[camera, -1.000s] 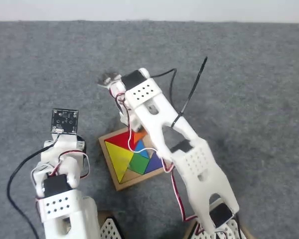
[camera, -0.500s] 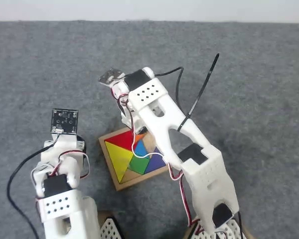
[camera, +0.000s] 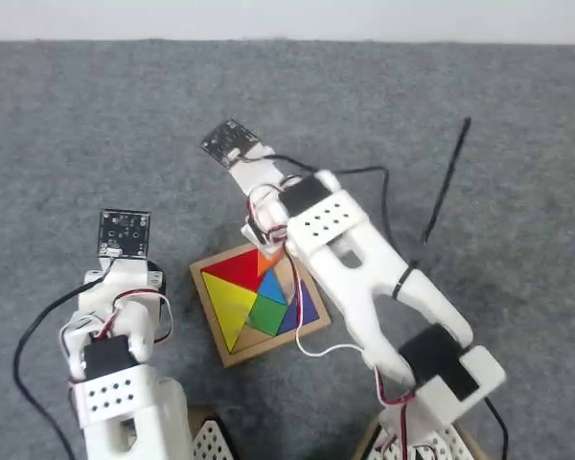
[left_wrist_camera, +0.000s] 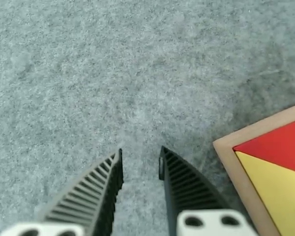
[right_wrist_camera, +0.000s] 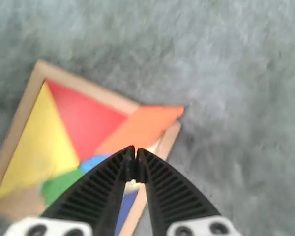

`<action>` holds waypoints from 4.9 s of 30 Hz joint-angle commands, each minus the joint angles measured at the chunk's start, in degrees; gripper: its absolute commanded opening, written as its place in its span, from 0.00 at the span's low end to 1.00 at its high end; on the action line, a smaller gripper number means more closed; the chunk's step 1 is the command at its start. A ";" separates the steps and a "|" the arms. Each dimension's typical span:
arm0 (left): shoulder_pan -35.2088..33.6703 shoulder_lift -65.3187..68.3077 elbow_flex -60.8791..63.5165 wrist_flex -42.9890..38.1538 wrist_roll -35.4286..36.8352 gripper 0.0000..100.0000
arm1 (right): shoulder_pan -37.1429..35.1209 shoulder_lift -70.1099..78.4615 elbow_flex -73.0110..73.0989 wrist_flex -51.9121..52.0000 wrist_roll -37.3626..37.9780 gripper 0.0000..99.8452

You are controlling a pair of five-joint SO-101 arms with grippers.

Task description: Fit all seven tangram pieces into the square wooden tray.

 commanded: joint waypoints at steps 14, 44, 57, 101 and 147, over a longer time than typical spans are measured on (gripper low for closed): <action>-0.35 0.26 -0.31 -1.85 -0.26 0.11 | 3.47 18.86 -13.80 -8.13 0.53 0.01; -0.35 0.26 -0.31 -1.85 -0.26 0.11 | 4.44 9.71 -19.16 17.27 10.81 0.01; -0.35 0.26 -0.31 -1.85 -0.35 0.11 | -3.82 13.49 -9.23 10.42 9.76 0.01; 0.09 0.26 2.59 -6.51 -0.44 0.11 | 11.12 -16.57 2.90 19.91 10.11 0.01; 10.64 -7.91 9.27 -7.91 -0.26 0.01 | 24.04 -108.62 86.51 16.75 -0.88 0.01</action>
